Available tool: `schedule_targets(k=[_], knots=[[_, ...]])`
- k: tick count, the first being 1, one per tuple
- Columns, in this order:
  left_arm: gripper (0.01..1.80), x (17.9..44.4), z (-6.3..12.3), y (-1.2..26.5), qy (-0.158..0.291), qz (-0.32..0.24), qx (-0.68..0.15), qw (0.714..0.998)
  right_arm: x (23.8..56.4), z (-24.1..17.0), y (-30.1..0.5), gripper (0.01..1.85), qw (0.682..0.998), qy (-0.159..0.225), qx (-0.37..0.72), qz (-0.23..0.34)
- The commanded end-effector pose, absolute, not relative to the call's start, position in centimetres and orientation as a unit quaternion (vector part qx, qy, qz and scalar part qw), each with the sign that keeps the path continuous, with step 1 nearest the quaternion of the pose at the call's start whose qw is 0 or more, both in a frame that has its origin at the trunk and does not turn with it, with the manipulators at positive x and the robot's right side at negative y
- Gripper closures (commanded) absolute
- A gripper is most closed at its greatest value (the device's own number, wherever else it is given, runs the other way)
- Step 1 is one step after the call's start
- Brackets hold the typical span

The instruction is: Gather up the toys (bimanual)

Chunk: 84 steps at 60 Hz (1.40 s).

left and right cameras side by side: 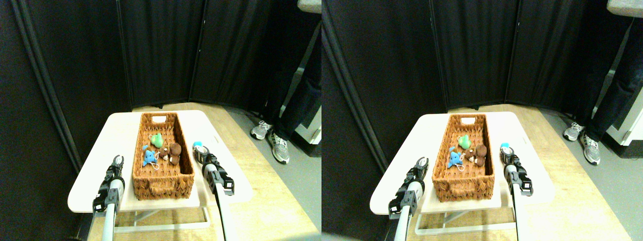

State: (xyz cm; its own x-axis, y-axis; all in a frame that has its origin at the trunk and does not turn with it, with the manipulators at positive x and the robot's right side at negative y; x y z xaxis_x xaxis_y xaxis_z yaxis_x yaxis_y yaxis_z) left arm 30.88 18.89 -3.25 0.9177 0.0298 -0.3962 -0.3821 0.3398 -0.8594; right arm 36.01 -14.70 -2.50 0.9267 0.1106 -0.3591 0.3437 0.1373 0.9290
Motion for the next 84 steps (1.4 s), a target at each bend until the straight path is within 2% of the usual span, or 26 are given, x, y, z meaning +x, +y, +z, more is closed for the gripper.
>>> schedule_targets(k=[1,8,18,28,39,42,46,55,62,70,84], knots=[[1.8,31.3,-2.4,18.7,0.147,0.111,-0.565,0.804,36.1,-3.2,-14.4,1.85,0.736,0.163,0.65,-0.092],[1.8,31.4,-2.2,18.8,0.152,0.105,-0.567,0.803,36.0,-2.8,-14.5,1.85,0.751,0.146,0.639,-0.086],[1.8,31.6,-2.1,18.8,0.153,0.103,-0.581,0.792,35.6,-1.3,-14.6,1.85,0.756,0.139,0.635,-0.082],[1.8,31.7,-2.1,18.6,0.159,0.099,-0.578,0.794,35.3,1.7,-14.5,1.85,0.786,0.133,0.604,-0.008],[1.8,31.7,-1.7,18.5,0.163,0.09,-0.576,0.796,34.8,5.1,-13.4,1.85,0.8,0.137,0.582,0.042],[1.8,31.7,-1.7,18.7,0.161,0.091,-0.574,0.797,34.7,6.1,-12.9,1.85,0.816,0.133,0.558,0.073],[1.8,31.7,-1.6,18.7,0.163,0.087,-0.568,0.802,34.6,7.2,-12.1,1.85,0.808,0.139,0.567,0.081],[1.8,31.5,-1.3,18.6,0.151,0.1,-0.567,0.803,34.4,9.6,-10.0,1.85,0.811,0.148,0.549,0.137],[1.8,31.5,-1.4,18.8,0.152,0.095,-0.572,0.8,34.0,11.1,-8.1,1.85,0.818,0.152,0.536,0.146],[1.8,31.4,-1.4,19.0,0.146,0.095,-0.565,0.806,34.1,11.2,-6.2,1.85,0.808,0.161,0.54,0.171],[1.8,31.1,-1.3,19.6,0.137,0.094,-0.552,0.817,34.1,10.5,-3.8,1.85,0.803,0.171,0.546,0.17]])
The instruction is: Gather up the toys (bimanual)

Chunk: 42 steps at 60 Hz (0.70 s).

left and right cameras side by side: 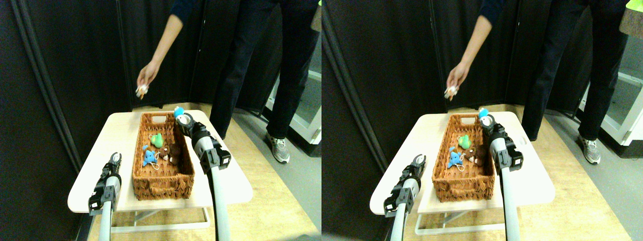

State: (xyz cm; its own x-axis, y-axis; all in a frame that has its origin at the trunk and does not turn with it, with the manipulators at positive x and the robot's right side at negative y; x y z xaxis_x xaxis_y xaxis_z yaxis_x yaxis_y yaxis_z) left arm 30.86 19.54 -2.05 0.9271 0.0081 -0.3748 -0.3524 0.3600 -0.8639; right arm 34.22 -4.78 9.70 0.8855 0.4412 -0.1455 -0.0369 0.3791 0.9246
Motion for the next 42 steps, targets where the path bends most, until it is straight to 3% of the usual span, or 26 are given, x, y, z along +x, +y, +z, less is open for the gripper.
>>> schedule_targets(k=[1,12,13,15,19,21,22,31,33,35,37,40,42], knots=[[1.8,31.1,-1.3,19.7,0.135,0.096,-0.553,0.817,34.1,10.3,-3.6,1.85,0.798,0.173,0.551,0.17],[1.8,30.7,-1.1,20.1,0.127,0.098,-0.565,0.81,34.6,8.4,-2.8,1.83,0.77,0.214,0.583,0.144],[1.8,30.6,-1.1,20.1,0.127,0.097,-0.564,0.81,34.5,8.2,-3.0,1.58,0.767,0.237,0.581,0.132],[1.8,30.5,-1.1,20.2,0.127,0.097,-0.563,0.811,34.5,8.2,-3.1,1.49,0.766,0.243,0.58,0.131],[1.8,30.5,-1.0,20.3,0.125,0.099,-0.556,0.816,34.7,8.1,-3.7,0.84,0.773,0.266,0.561,0.13],[1.8,30.4,-1.0,20.3,0.124,0.1,-0.555,0.816,34.7,8.1,-3.8,0.79,0.774,0.268,0.56,0.129],[1.8,30.5,-1.0,20.3,0.124,0.097,-0.555,0.817,34.8,8.0,-4.1,0.67,0.773,0.272,0.558,0.128],[1.8,30.4,-0.8,20.2,0.129,0.095,-0.559,0.814,34.8,7.8,-4.9,0.76,0.774,0.259,0.566,0.112],[1.8,30.6,-1.0,20.4,0.136,0.092,-0.559,0.813,34.6,7.7,-5.2,0.85,0.783,0.245,0.561,0.109],[1.8,30.7,-1.0,20.5,0.141,0.083,-0.559,0.813,34.6,7.5,-5.4,1.04,0.787,0.232,0.562,0.108],[1.8,30.8,-0.9,20.6,0.145,0.075,-0.561,0.812,34.5,7.3,-5.6,1.47,0.791,0.208,0.567,0.1],[1.8,30.9,-0.6,20.6,0.144,0.076,-0.56,0.812,34.4,7.0,-5.8,1.85,0.789,0.185,0.579,0.088],[1.8,30.9,-0.3,20.7,0.141,0.077,-0.551,0.819,34.4,6.7,-5.9,1.85,0.79,0.176,0.581,0.086]])
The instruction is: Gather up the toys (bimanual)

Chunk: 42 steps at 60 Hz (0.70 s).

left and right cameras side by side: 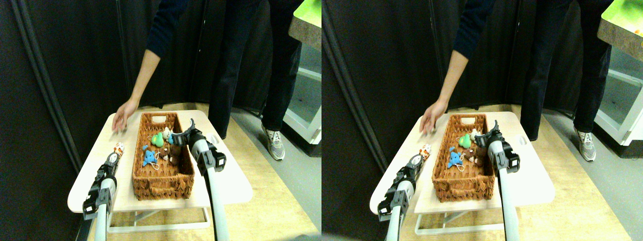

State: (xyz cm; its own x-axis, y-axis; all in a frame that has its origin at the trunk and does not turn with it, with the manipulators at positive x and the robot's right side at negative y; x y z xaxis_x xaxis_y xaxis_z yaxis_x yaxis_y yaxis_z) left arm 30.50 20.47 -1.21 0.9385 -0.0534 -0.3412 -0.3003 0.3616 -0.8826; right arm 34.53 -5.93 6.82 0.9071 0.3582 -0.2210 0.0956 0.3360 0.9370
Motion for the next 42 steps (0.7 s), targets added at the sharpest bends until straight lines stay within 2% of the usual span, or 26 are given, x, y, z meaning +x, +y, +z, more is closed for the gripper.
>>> schedule_targets(k=[1,6,14,19,24,27,31,36,42], knots=[[1.8,30.9,-0.2,20.8,0.142,0.076,-0.548,0.821,34.4,6.7,-6.0,1.85,0.793,0.173,0.578,0.087],[1.8,30.9,0.6,21.0,0.135,0.075,-0.537,0.83,34.3,6.3,-6.3,1.85,0.791,0.165,0.582,0.096],[1.8,31.3,1.9,21.3,0.156,0.039,-0.523,0.837,34.5,6.9,-7.6,1.85,0.794,0.129,0.587,0.09],[1.8,31.4,2.2,21.3,0.159,0.036,-0.524,0.836,34.8,7.9,-8.7,1.85,0.803,0.11,0.579,0.086],[1.8,31.5,2.4,21.2,0.164,0.027,-0.519,0.838,35.1,9.0,-10.1,1.85,0.798,0.095,0.589,0.079],[1.8,31.6,2.4,21.1,0.167,0.029,-0.517,0.839,35.1,9.6,-11.1,1.85,0.816,0.068,0.57,0.066],[1.8,31.7,2.5,20.8,0.168,0.033,-0.519,0.838,35.6,10.3,-12.6,1.85,0.801,0.058,0.592,0.063],[1.8,31.8,2.5,20.7,0.175,0.029,-0.517,0.837,36.1,10.8,-13.9,1.85,0.81,0.04,0.58,0.08],[1.8,32.2,2.4,20.5,0.178,0.026,-0.52,0.835,36.1,11.0,-15.4,1.85,0.812,0.03,0.579,0.068]])
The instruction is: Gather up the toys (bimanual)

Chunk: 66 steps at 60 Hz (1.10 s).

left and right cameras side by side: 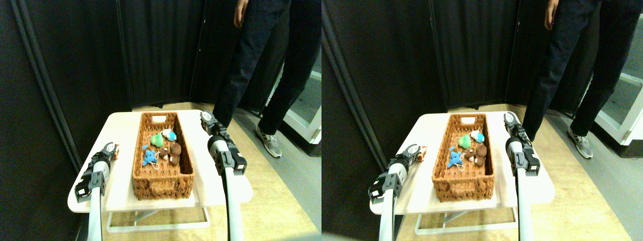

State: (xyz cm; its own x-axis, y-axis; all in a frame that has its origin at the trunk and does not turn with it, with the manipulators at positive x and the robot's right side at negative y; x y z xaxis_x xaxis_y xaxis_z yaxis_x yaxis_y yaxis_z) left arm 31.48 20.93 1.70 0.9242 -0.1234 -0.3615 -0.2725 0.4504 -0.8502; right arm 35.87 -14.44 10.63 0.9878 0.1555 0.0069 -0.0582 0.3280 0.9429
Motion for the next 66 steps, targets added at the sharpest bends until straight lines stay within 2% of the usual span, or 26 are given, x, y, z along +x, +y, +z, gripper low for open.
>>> schedule_targets(k=[1,9,12,18,24,28,34,46,53,56,59,66], knots=[[1.8,32.2,2.4,20.5,0.177,0.028,-0.523,0.834,36.0,10.9,-15.7,1.85,0.812,0.027,0.58,0.064],[1.8,32.7,2.7,19.7,0.182,0.032,-0.533,0.826,36.0,9.5,-16.7,1.85,0.823,0.014,0.566,0.049],[1.63,33.1,3.1,19.5,0.207,0.026,-0.511,0.834,35.9,8.4,-17.0,1.85,0.818,0.017,0.574,0.039],[1.47,33.6,3.5,19.2,0.234,0.03,-0.485,0.842,35.4,7.3,-17.3,1.85,0.807,0.02,0.59,0.011],[1.43,34.0,3.8,19.0,0.25,0.037,-0.48,0.84,35.2,6.5,-17.6,1.85,0.801,0.024,0.598,0.004],[1.4,34.3,4.1,18.8,0.268,0.038,-0.466,0.842,34.8,5.9,-17.9,1.85,0.802,0.018,0.597,-0.02],[1.34,34.3,4.2,18.7,0.27,0.049,-0.447,0.851,34.7,5.2,-18.5,1.85,0.798,0.015,0.602,-0.026],[1.37,34.6,2.6,19.3,0.279,0.072,-0.443,0.849,34.3,3.5,-20.1,1.85,0.795,0.01,0.604,-0.059],[1.4,34.6,1.6,19.9,0.285,0.089,-0.444,0.845,34.1,2.6,-21.1,1.85,0.78,0.005,0.619,-0.091],[1.39,34.5,1.4,20.1,0.286,0.095,-0.439,0.846,34.1,2.3,-21.4,1.85,0.784,0.005,0.613,-0.097],[1.29,34.3,1.1,20.5,0.289,0.105,-0.433,0.847,33.9,1.8,-21.9,1.85,0.785,0.004,0.609,-0.11],[1.29,34.2,1.0,21.0,0.291,0.113,-0.432,0.846,34.0,1.1,-22.5,1.85,0.779,0.005,0.616,-0.113]])
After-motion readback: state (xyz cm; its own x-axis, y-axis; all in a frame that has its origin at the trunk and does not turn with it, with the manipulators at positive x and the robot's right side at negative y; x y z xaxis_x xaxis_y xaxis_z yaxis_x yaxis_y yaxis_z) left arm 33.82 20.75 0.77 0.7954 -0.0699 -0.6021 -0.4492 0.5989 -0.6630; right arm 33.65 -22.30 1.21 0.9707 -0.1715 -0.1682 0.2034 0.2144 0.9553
